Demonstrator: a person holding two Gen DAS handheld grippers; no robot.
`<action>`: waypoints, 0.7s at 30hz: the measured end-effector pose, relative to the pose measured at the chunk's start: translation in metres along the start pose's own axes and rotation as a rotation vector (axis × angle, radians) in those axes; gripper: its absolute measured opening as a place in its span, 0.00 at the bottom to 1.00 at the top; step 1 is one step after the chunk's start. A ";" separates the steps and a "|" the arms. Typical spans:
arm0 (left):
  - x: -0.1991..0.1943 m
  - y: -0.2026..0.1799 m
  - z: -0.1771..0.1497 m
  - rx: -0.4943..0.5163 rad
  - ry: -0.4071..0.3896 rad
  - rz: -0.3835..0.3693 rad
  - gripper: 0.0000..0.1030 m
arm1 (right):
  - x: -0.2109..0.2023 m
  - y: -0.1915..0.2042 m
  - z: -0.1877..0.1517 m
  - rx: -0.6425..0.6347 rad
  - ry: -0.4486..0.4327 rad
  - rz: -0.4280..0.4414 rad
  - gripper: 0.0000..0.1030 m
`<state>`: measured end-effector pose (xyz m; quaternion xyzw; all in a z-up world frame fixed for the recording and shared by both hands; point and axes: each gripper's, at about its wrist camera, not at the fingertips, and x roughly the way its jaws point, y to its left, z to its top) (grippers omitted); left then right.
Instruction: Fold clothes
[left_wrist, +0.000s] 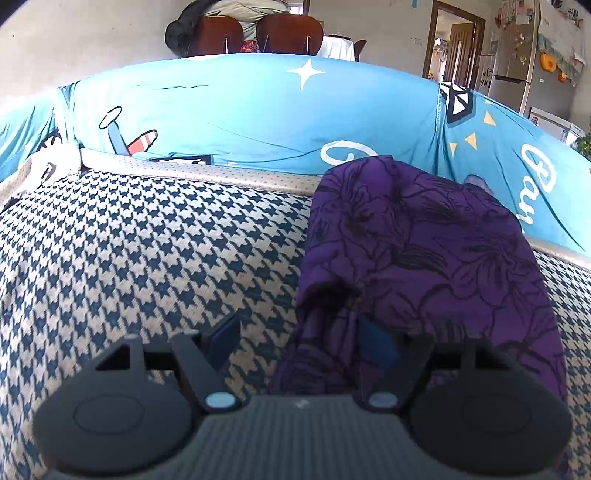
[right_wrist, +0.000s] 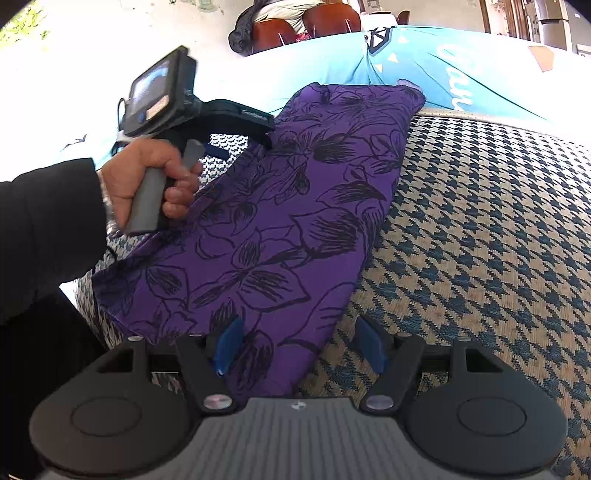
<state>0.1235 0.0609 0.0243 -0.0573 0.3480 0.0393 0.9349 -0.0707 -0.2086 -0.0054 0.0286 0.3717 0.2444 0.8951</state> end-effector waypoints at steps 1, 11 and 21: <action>-0.004 0.001 -0.002 -0.001 0.001 -0.004 0.70 | -0.001 -0.001 0.000 0.010 -0.007 -0.002 0.66; -0.047 0.000 -0.031 0.030 -0.001 -0.038 0.70 | -0.007 -0.003 0.003 0.016 -0.079 -0.060 0.41; -0.079 -0.025 -0.074 0.139 0.009 -0.100 0.71 | -0.007 -0.001 0.003 -0.019 -0.086 -0.086 0.39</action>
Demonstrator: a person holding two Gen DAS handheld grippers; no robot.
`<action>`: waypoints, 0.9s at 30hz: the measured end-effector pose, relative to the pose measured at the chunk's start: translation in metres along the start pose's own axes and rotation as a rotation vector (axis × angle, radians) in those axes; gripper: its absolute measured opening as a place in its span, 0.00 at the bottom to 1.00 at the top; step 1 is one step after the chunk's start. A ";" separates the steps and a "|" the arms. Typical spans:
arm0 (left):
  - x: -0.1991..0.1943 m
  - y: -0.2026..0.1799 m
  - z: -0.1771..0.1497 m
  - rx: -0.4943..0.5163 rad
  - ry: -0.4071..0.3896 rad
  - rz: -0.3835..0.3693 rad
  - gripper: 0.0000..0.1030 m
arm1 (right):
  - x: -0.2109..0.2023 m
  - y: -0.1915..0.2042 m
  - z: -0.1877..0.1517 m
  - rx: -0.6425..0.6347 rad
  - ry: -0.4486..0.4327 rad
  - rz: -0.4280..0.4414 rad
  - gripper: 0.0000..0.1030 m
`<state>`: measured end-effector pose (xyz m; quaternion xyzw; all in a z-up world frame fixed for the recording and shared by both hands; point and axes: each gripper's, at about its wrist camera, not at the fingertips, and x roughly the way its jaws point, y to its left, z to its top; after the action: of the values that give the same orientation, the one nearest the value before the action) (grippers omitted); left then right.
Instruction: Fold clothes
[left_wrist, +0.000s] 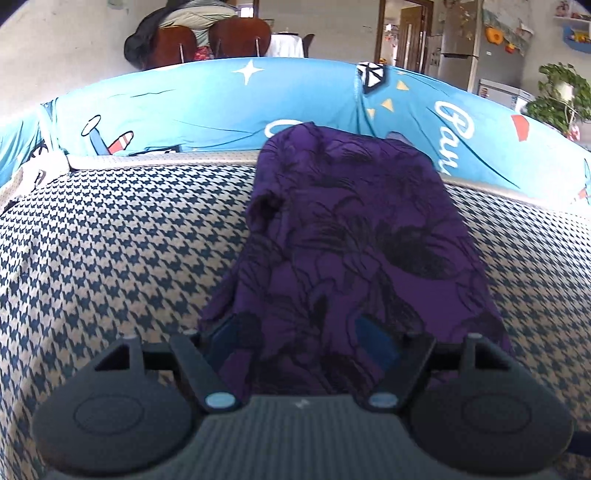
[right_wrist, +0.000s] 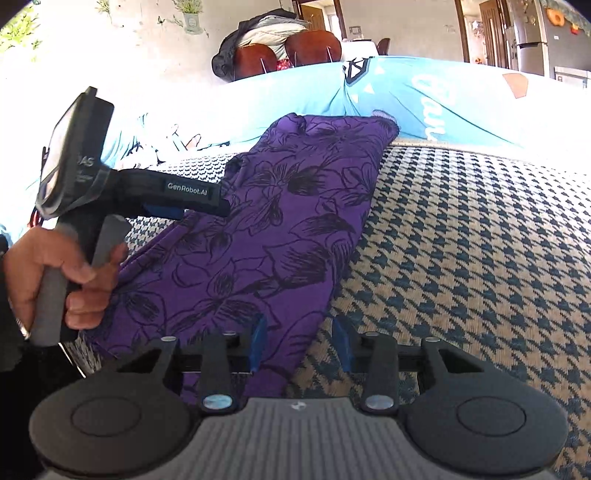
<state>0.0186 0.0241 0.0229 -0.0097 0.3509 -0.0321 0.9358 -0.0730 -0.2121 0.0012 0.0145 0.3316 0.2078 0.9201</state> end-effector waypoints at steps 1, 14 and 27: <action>-0.002 -0.002 -0.003 0.004 0.001 -0.004 0.71 | -0.001 0.001 -0.001 -0.005 0.000 -0.001 0.39; -0.009 -0.012 -0.028 0.014 0.052 0.012 0.78 | -0.010 0.017 -0.007 -0.089 -0.050 0.002 0.39; -0.011 -0.022 -0.039 0.053 0.066 0.044 0.89 | 0.000 0.028 -0.016 -0.158 0.021 -0.015 0.40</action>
<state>-0.0167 0.0028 0.0014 0.0237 0.3807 -0.0212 0.9242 -0.0928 -0.1883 -0.0067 -0.0626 0.3239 0.2267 0.9164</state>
